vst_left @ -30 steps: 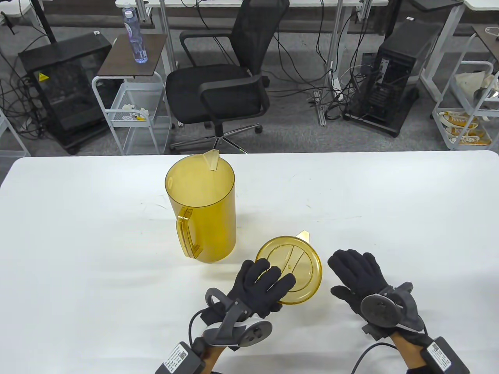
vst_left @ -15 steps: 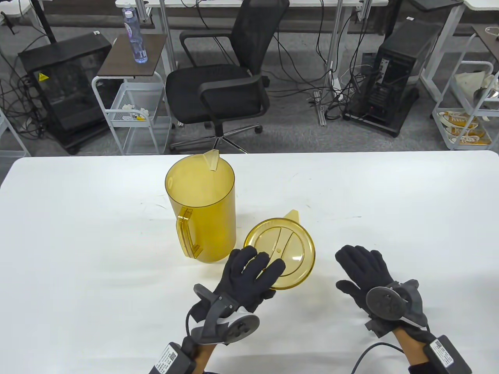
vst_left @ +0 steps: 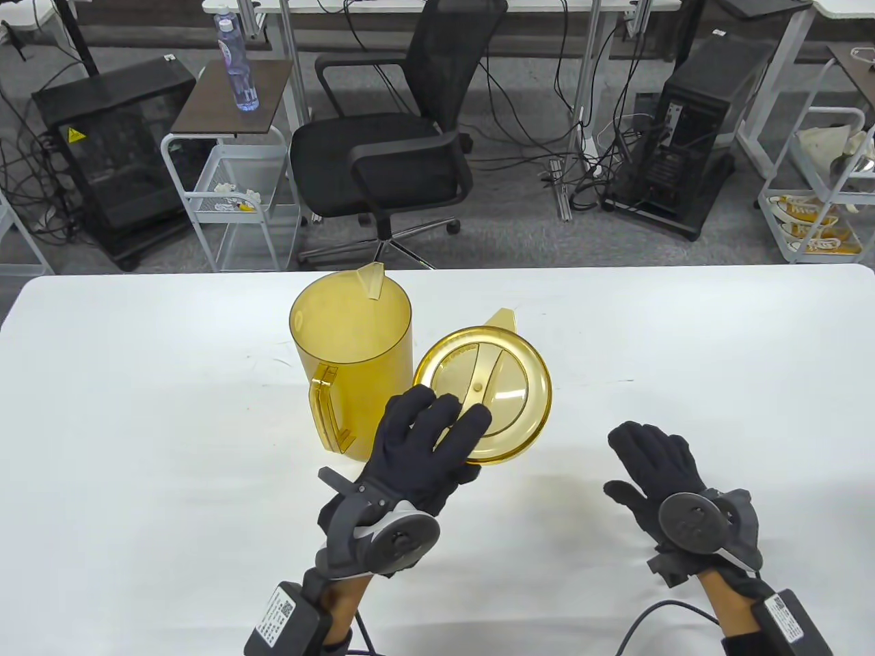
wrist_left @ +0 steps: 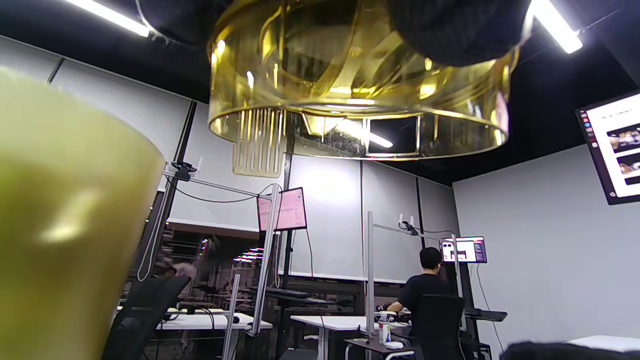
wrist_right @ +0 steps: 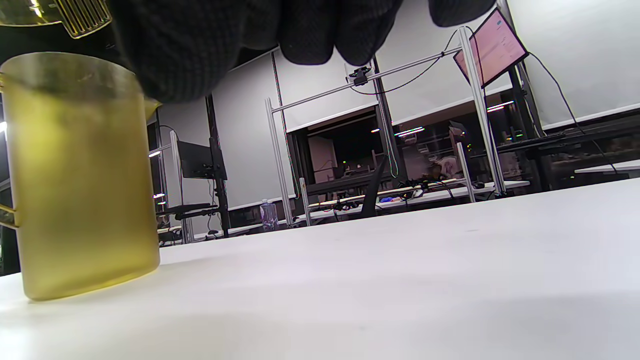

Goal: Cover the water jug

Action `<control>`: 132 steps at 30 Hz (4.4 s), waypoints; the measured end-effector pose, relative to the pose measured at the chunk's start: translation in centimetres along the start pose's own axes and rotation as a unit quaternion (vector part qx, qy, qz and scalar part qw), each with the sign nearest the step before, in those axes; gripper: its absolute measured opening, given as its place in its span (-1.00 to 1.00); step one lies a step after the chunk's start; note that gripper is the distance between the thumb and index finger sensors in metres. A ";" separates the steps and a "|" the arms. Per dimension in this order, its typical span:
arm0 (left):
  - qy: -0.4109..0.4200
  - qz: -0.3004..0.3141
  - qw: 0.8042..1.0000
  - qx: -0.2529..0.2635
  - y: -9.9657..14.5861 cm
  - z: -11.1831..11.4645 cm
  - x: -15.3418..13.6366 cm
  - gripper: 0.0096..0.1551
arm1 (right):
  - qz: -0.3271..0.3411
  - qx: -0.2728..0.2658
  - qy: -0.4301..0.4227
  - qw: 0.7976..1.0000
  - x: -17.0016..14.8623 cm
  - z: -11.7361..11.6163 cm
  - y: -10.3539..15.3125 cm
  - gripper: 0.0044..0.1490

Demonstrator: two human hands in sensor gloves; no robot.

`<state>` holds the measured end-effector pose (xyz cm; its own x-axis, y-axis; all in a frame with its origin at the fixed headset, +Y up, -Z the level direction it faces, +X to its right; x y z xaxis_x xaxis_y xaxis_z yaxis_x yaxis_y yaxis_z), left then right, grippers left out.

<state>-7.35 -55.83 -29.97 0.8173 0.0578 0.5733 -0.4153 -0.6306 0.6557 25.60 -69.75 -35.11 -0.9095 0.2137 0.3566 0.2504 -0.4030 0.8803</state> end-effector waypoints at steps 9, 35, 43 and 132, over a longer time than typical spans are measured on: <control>-0.025 -0.046 0.998 0.026 -1.0 -2.9 -2.0 -0.16 | 0.002 -0.004 -0.006 1.000 0.0 0.2 0.0 -0.04; 0.002 -0.243 0.969 -0.047 -4.8 -2.6 -12.4 -0.21 | -0.006 0.001 -0.004 1.000 -0.4 0.3 -0.1 -0.06; -0.016 -0.277 0.958 -0.070 -5.0 -1.5 -14.4 -0.23 | -0.009 -0.001 -0.006 1.000 -0.5 0.3 -0.1 -0.07; 0.121 -0.070 0.977 -0.159 6.4 14.5 -2.9 -0.27 | -0.001 0.010 -0.006 1.000 -0.3 -0.1 0.2 -0.08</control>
<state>-6.60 -71.22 -34.56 0.7727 0.3321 0.5410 -0.4408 -0.3327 0.8337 25.91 -69.96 -35.07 -0.9064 0.2252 0.3574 0.2541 -0.3854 0.8871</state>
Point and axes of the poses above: the tracker on the back of each hand, its own x axis roughly to the thumb side, its own y axis roughly from the fingertips to the wrist, z = x × y, the point moved 4 cm from there along -y, roughly from the wrist to the fingertips, and after that the axes turned 1 degree about y, right-handed, at the moved point
